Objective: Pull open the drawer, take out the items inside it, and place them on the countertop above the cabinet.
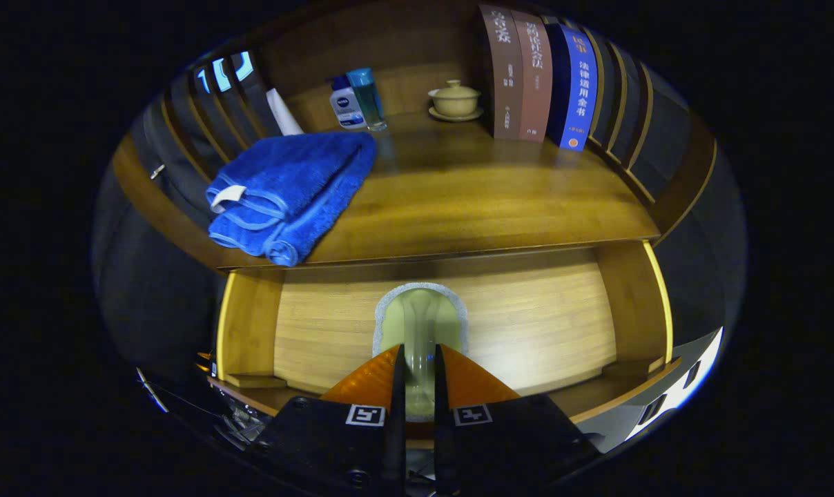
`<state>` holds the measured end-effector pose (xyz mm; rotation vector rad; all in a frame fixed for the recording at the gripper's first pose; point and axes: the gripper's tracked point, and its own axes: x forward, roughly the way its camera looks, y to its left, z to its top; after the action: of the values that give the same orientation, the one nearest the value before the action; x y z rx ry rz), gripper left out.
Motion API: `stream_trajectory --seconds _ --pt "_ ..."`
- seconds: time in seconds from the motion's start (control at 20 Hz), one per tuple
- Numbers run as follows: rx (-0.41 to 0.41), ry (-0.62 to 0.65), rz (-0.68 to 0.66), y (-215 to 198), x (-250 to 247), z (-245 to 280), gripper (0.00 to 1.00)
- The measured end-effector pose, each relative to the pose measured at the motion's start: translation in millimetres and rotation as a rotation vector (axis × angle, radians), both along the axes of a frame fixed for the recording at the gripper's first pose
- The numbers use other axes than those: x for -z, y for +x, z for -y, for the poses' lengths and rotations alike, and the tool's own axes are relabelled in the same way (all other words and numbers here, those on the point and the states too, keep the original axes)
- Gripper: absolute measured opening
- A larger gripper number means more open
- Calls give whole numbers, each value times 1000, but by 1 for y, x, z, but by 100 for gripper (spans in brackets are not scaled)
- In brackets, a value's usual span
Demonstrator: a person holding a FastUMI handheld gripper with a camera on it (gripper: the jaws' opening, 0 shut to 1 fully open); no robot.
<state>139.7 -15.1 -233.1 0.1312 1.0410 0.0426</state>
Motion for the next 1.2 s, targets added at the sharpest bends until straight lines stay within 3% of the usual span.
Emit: stream_trajectory --seconds 0.15,0.3,0.65,1.05,1.2 --pt "2 8 41 16 -33 3 21" --pt "21 -25 73 58 -50 14 21" --pt "43 -76 29 144 -31 26 21" --pt "-1 -111 -5 174 -13 22 21" --pt "7 -109 -3 176 -13 22 25"
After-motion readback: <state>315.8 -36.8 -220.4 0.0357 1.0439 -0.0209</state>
